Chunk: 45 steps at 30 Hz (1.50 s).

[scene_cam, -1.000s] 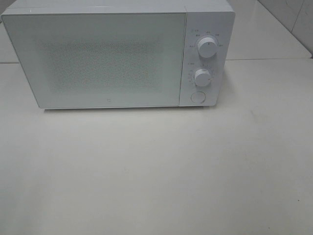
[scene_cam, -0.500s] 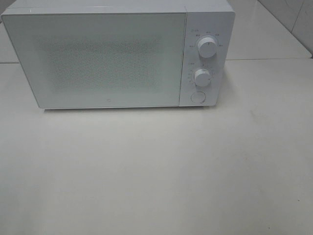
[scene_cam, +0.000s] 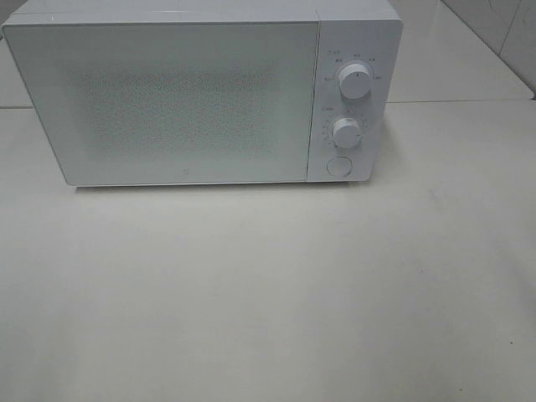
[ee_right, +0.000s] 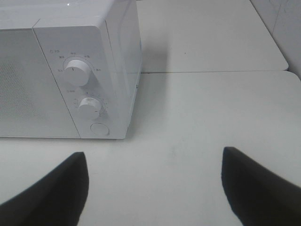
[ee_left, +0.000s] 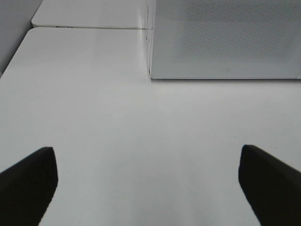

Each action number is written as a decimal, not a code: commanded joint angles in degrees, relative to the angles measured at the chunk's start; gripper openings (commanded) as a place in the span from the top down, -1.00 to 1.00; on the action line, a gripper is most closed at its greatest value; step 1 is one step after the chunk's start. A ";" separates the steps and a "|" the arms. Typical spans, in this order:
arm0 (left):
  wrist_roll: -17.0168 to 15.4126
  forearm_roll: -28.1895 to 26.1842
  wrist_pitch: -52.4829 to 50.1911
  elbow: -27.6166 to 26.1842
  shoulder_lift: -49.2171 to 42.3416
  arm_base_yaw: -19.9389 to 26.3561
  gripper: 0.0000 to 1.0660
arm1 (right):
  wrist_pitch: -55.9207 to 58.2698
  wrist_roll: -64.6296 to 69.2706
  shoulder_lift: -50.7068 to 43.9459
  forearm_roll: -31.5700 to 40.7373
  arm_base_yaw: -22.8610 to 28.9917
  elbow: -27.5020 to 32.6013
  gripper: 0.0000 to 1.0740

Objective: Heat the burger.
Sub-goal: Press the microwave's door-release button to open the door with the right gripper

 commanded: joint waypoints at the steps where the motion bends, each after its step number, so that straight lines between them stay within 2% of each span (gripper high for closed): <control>1: -0.17 -0.29 -0.46 0.23 -1.15 0.29 -0.88 | -6.25 0.06 5.39 -0.23 -0.23 0.06 -0.37; 11: -0.17 -0.29 -0.46 0.23 -1.15 0.29 -0.88 | -19.77 0.46 15.18 -0.92 -0.17 0.06 -0.37; 17: -0.17 -0.29 -0.46 0.23 -1.15 0.29 -0.88 | -28.71 0.46 21.31 -5.73 -0.17 0.06 -0.37; 21: -0.17 -0.29 -0.46 0.23 -1.15 0.29 -0.88 | -34.15 0.46 26.76 -6.30 -0.17 0.06 -0.37; 27: -0.17 -0.29 -0.46 0.23 -1.15 0.29 -0.88 | -38.04 0.46 31.86 -6.30 -0.17 0.11 -0.37; 29: -0.17 -0.29 -0.46 0.23 -1.15 0.29 -0.88 | -39.42 0.40 32.83 -6.25 -0.06 0.46 -0.37; 31: -0.17 -0.29 -0.46 0.23 -1.15 0.29 -0.88 | -47.50 -0.11 36.27 -5.79 -0.06 3.15 -0.37; 32: -0.17 -0.29 -0.46 0.23 -1.15 0.29 -0.88 | -47.50 -0.11 36.27 -5.79 -0.06 3.15 -0.37; 39: -0.17 -0.29 -0.46 0.23 -1.15 0.29 -0.88 | -59.19 -4.58 42.23 6.19 1.03 7.68 -0.37; 40: -0.17 -0.29 -0.46 0.23 -1.15 0.29 -0.88 | -63.08 -8.19 44.35 10.83 3.15 8.71 -0.37; 41: -0.17 -0.29 -0.46 0.23 -1.15 0.29 -0.88 | -63.08 -8.19 44.35 10.83 3.15 8.71 -0.37; 42: -0.17 -0.29 -0.46 0.23 -1.15 0.29 -0.88 | -66.35 -11.52 46.52 14.50 6.13 9.45 -0.37; 44: -0.17 -0.29 -0.46 0.23 -1.15 0.29 -0.88 | -67.61 -13.24 47.50 16.56 7.45 9.63 -0.37; 45: -0.17 -0.29 -0.46 0.23 -1.15 0.29 -0.88 | -70.59 -15.53 50.25 20.63 10.77 9.74 -0.37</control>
